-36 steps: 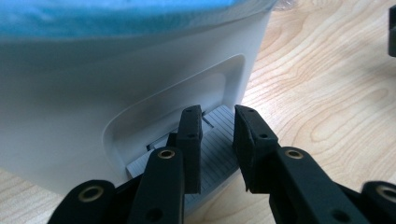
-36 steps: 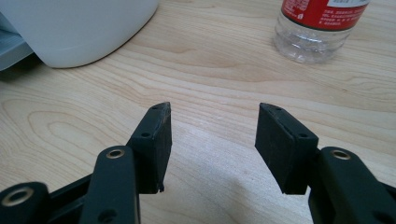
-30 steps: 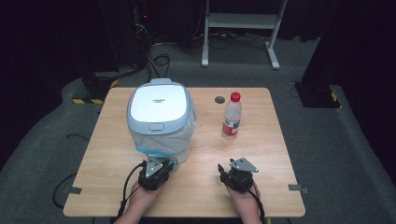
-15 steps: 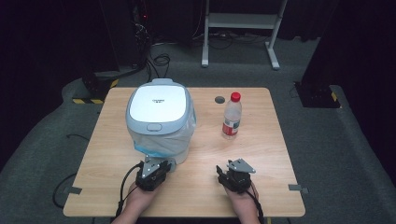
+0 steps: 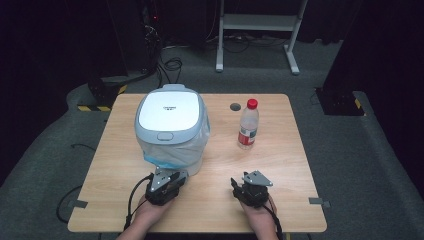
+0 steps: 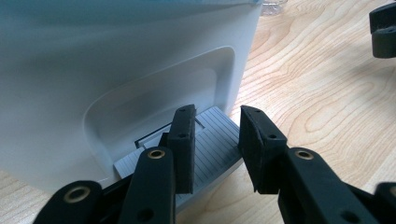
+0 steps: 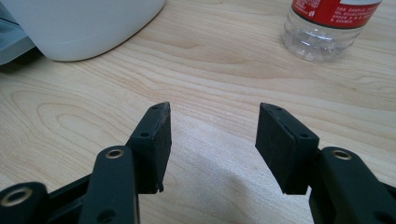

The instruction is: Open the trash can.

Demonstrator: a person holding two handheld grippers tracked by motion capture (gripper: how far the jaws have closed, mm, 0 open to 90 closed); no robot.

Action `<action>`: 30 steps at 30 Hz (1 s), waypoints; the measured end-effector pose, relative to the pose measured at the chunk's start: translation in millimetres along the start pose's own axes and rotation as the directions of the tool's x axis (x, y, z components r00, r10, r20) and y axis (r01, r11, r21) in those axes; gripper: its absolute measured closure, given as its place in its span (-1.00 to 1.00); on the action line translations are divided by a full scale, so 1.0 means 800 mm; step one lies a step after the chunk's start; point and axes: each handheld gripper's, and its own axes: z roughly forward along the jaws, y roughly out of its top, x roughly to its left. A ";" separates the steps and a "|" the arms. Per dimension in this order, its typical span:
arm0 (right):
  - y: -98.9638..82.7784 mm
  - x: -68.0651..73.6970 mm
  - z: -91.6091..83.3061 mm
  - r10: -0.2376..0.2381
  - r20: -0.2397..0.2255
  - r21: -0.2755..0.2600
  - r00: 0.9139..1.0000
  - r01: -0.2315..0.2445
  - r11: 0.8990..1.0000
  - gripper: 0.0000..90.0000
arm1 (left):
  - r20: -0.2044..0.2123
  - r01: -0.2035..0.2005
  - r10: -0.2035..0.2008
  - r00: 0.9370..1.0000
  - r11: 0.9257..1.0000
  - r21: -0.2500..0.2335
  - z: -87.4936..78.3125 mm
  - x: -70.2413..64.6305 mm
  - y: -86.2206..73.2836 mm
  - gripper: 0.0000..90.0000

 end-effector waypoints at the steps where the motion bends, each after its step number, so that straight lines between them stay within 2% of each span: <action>1: 0.000 0.000 0.000 0.000 0.001 -0.001 1.000 0.000 1.000 0.00 | -0.002 -0.001 0.001 1.000 1.000 0.001 0.000 0.000 0.000 0.47; 8: 0.001 0.001 0.001 -0.014 -0.007 -0.001 1.000 0.014 1.000 0.00 | -0.009 0.006 -0.006 1.000 1.000 0.005 0.002 0.000 0.001 0.49; 11: 0.001 0.003 0.000 -0.023 -0.009 -0.003 1.000 0.023 1.000 0.00 | 0.004 0.016 -0.016 1.000 1.000 0.011 0.001 0.002 0.003 0.49; 14: 0.002 0.004 -0.001 -0.027 -0.011 -0.005 1.000 0.027 1.000 -0.01 | -0.011 0.007 -0.006 1.000 0.999 0.045 0.000 0.003 0.010 0.47; 15: 0.001 0.003 -0.001 -0.031 -0.013 -0.006 0.999 0.031 1.000 -0.01 | -0.021 0.000 0.001 1.000 0.998 0.058 0.000 0.003 0.012 0.41; 16: 0.001 0.003 -0.001 -0.032 -0.012 -0.005 0.999 0.032 0.999 -0.01 | -0.029 0.009 -0.007 1.000 0.997 0.073 0.000 0.004 0.014 0.30; 17: 0.001 0.003 0.000 -0.031 -0.013 -0.005 0.999 0.031 1.000 -0.01 | -0.015 0.013 -0.012 1.000 0.997 0.082 -0.002 0.005 0.016 0.27; 20: 0.001 0.002 0.000 -0.029 -0.010 -0.003 1.000 0.029 1.000 -0.01 | -0.029 -0.021 0.024 0.999 0.994 0.103 -0.004 0.006 0.018 0.28; 23: 0.001 0.000 0.001 -0.029 -0.008 -0.003 1.000 0.029 1.000 -0.01 | -0.026 0.000 0.002 1.000 0.995 0.103 -0.003 0.008 0.017 0.20; 28: 0.001 0.002 -0.001 -0.028 -0.009 -0.004 1.000 0.028 1.000 -0.01 | -0.025 0.027 -0.026 0.999 0.998 0.055 -0.002 0.009 0.006 0.18; 30: 0.001 0.003 -0.001 -0.033 -0.009 -0.006 0.999 0.033 0.999 -0.01 | -0.025 0.024 -0.022 0.999 0.999 0.045 -0.002 0.009 0.003 0.18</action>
